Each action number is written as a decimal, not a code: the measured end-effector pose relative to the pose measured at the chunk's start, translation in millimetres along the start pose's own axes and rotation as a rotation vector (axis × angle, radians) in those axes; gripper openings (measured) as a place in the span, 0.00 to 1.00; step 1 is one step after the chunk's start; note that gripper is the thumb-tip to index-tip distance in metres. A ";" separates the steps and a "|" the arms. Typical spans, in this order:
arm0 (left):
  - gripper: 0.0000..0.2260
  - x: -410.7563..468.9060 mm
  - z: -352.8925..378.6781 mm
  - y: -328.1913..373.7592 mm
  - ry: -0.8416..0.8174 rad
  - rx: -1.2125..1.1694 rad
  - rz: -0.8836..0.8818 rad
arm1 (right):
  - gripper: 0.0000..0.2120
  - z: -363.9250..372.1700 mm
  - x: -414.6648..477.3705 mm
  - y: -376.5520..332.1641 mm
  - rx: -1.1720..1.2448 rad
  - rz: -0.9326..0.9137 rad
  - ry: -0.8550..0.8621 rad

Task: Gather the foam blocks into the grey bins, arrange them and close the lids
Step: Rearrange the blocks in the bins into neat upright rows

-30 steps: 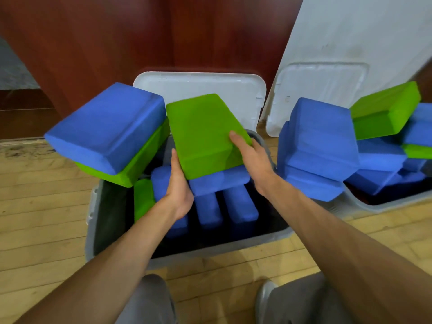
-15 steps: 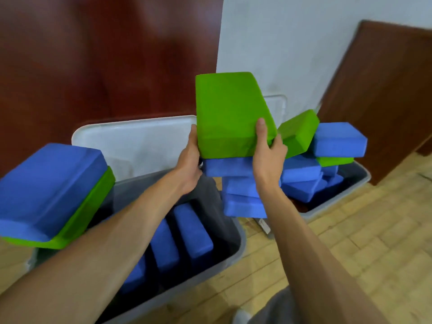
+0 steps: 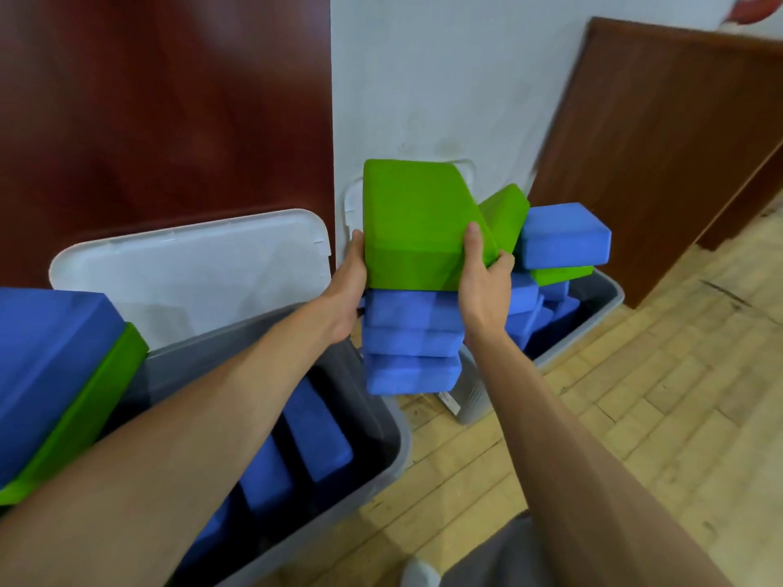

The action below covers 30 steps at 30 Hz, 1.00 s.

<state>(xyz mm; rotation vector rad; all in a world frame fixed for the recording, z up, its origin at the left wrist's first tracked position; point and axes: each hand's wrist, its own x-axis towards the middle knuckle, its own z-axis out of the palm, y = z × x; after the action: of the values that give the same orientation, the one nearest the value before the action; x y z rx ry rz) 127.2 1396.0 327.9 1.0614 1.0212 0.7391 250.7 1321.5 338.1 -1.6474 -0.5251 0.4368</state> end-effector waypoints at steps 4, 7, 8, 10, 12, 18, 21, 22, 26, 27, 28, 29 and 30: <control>0.29 0.2 -12.8 -2.4 0.015 -0.013 -0.029 | 0.33 1.2 -4.3 -6.6 -0.059 -0.092 0.117; 0.27 -4.8 -29.4 -6.3 0.044 -0.001 -0.015 | 0.24 0.5 -17.2 -9.3 -0.214 -0.518 0.288; 0.25 -8.7 -36.2 -7.5 0.065 0.007 0.000 | 0.20 1.5 -23.0 -9.6 -0.212 -0.670 0.269; 0.19 -19.4 -51.8 -11.0 0.095 0.043 0.033 | 0.12 7.4 -39.9 -7.6 -0.198 -0.901 0.092; 0.14 -31.0 -70.7 -17.5 0.113 0.084 0.049 | 0.09 17.3 -61.9 -2.0 -0.246 -1.018 -0.140; 0.06 -51.7 -137.4 -68.2 0.190 0.290 0.002 | 0.11 67.4 -104.4 51.7 -0.905 -0.687 -0.838; 0.10 -51.9 -166.0 -108.8 0.216 0.443 -0.069 | 0.20 81.7 -107.4 99.0 -1.270 -0.478 -1.099; 0.12 -51.7 -172.5 -122.3 0.235 0.465 -0.081 | 0.22 85.1 -107.9 113.6 -1.325 -0.430 -1.117; 0.22 -50.1 -176.8 -126.9 0.279 0.196 -0.001 | 0.24 95.2 -109.6 139.2 -1.453 -0.311 -1.159; 0.26 -41.2 -173.7 -107.2 0.255 -0.019 0.000 | 0.21 95.2 -107.0 136.7 -1.524 -0.316 -1.211; 0.29 -24.7 -169.1 -83.1 0.212 -0.211 -0.002 | 0.16 92.2 -103.4 133.6 -1.570 -0.255 -1.288; 0.31 -5.9 -164.2 -57.8 0.169 -0.302 0.013 | 0.11 89.0 -99.2 132.0 -1.605 -0.118 -1.378; 0.30 10.2 -157.6 -33.4 0.118 -0.313 0.060 | 0.11 87.3 -94.4 129.6 -1.637 0.022 -1.454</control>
<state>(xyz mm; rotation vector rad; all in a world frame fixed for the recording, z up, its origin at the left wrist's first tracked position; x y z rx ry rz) -14.8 1447.7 271.4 0.7874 0.9394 0.9849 135.6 1325.3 196.4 -2.5628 -2.4010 1.4704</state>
